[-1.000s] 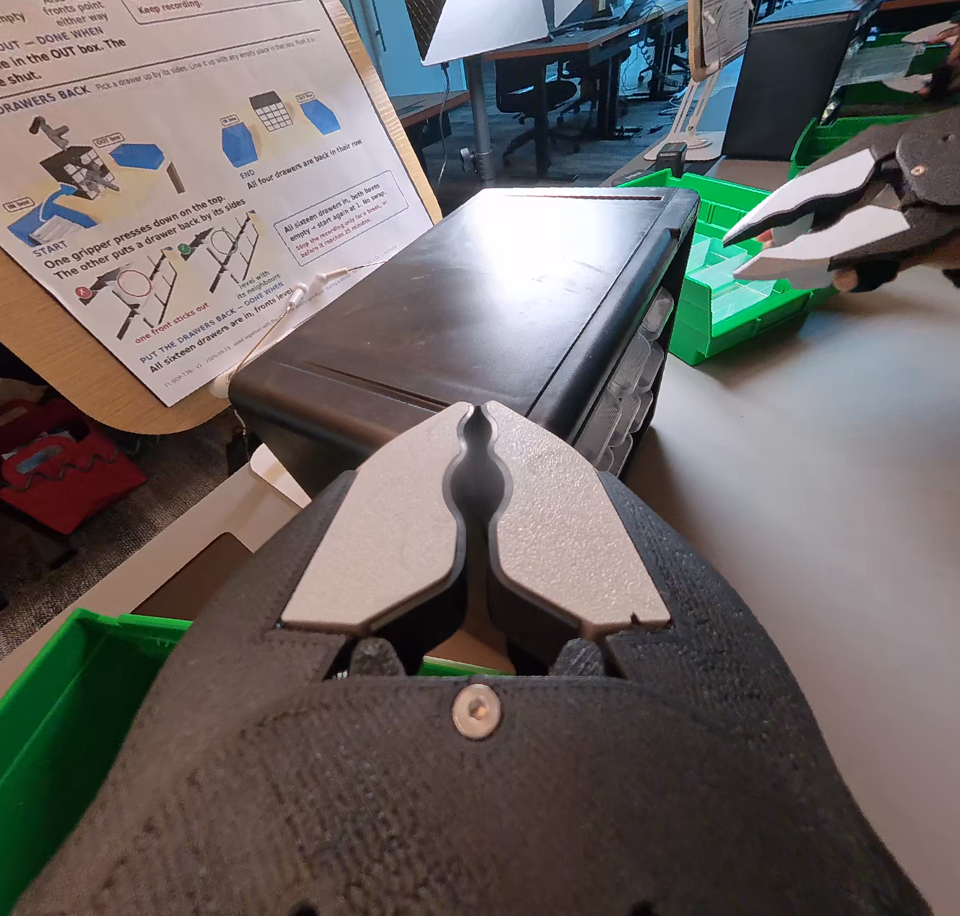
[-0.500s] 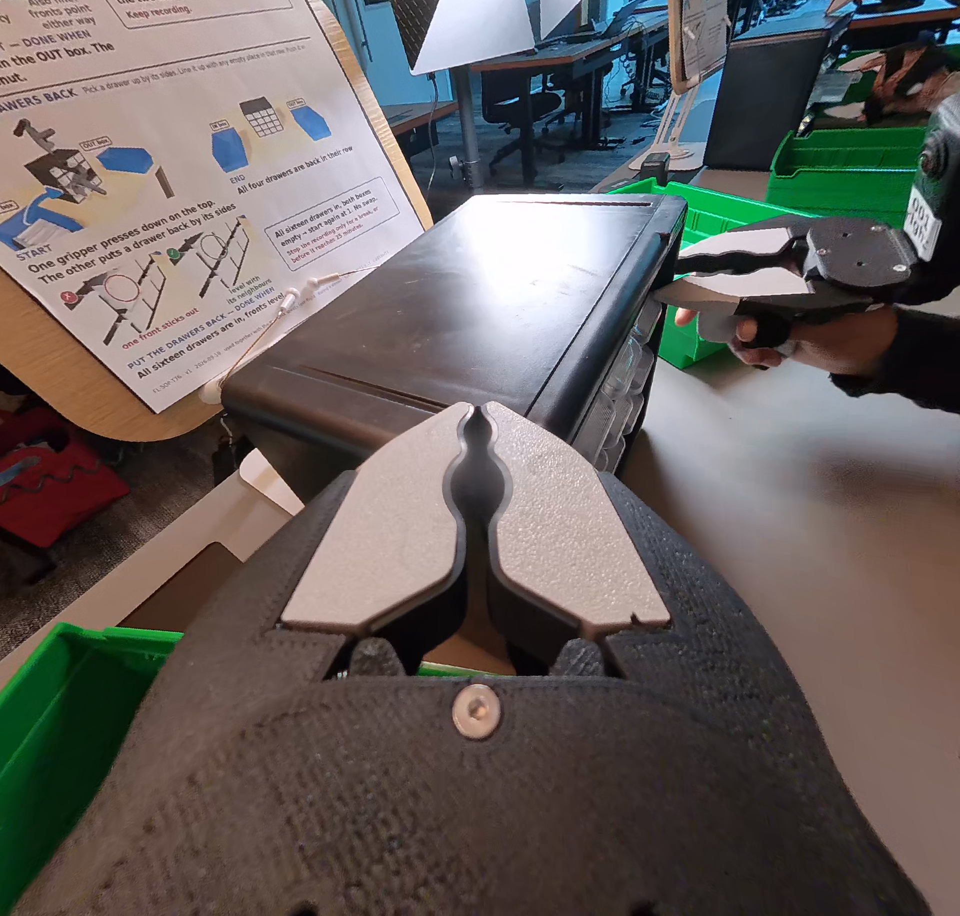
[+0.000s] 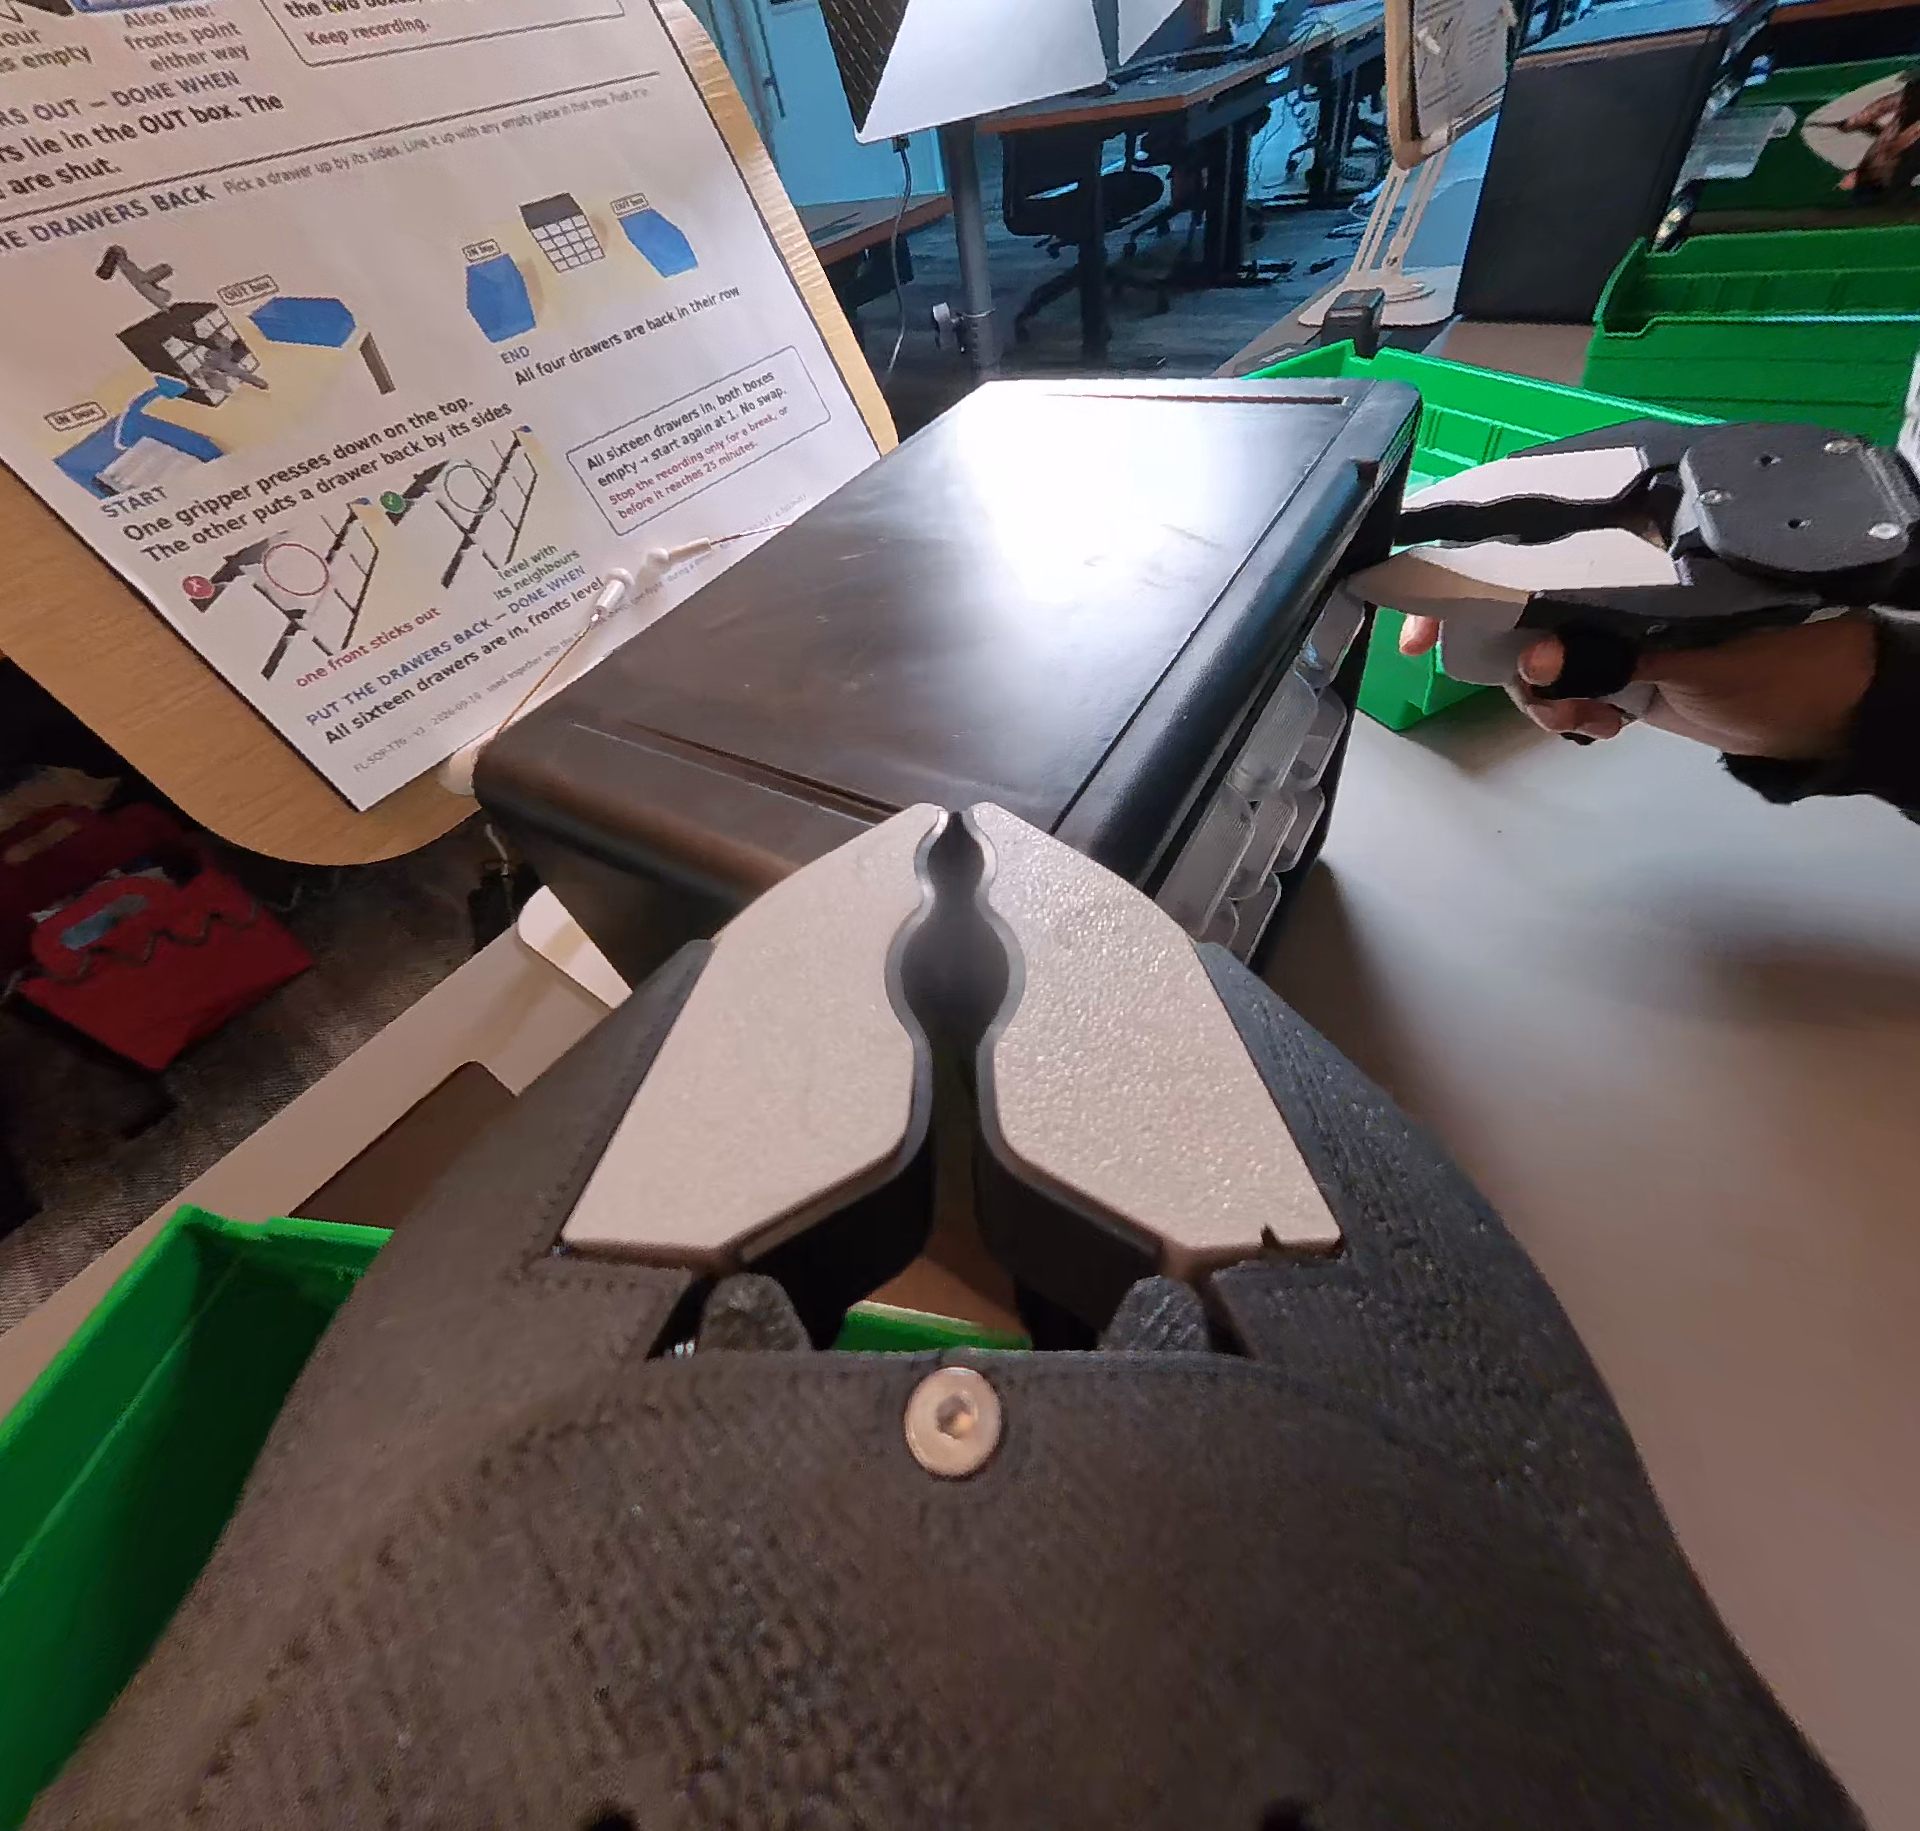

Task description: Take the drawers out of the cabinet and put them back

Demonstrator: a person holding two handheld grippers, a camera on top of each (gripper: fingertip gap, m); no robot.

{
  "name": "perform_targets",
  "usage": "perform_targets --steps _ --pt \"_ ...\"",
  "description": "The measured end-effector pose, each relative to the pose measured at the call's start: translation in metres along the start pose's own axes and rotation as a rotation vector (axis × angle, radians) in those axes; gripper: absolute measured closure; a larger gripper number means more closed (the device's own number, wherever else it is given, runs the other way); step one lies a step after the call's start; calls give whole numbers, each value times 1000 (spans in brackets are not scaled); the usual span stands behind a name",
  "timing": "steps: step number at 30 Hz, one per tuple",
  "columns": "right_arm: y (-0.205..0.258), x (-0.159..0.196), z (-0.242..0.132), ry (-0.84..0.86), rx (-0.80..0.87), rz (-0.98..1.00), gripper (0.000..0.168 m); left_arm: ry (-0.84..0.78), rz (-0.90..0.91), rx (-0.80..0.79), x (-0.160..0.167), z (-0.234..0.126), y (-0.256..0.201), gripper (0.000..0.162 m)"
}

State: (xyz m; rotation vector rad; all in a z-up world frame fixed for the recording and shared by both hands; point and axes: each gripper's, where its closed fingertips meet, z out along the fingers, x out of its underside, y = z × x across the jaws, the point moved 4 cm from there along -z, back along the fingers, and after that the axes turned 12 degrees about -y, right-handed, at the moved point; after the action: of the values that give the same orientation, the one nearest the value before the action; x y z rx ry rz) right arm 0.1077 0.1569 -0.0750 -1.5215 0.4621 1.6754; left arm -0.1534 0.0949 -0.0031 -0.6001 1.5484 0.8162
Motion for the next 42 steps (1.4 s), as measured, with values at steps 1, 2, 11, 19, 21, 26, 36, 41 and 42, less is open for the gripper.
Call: perform_targets --steps 1,2,11,19,21,26,36,41,42 --pt "0 0 0 5 -6 9 148 3 12 -8 0 0 0 162" --pt "0 0 0 14 -14 5 148 7 27 -16 0 0 -1 162" --pt "-43 -56 -30 136 -119 -79 139 -74 135 -156 -35 -38 2 158" --pt "-97 29 -113 758 -317 -311 124 86 150 -259 -3 -119 20 153" --pt "-99 51 -125 846 -368 -336 122 145 123 -266 17 -135 20 149" --pt "-91 89 -119 946 -438 -414 128 261 61 -261 63 -153 12 137" --pt "-66 94 -121 936 -539 -543 140 417 54 -223 113 -159 -12 125" --pt "-33 80 -144 894 -641 -558 140 434 50 -238 128 -161 -10 124" --pt "-24 76 -150 885 -669 -554 140 443 71 -243 129 -161 -9 123"
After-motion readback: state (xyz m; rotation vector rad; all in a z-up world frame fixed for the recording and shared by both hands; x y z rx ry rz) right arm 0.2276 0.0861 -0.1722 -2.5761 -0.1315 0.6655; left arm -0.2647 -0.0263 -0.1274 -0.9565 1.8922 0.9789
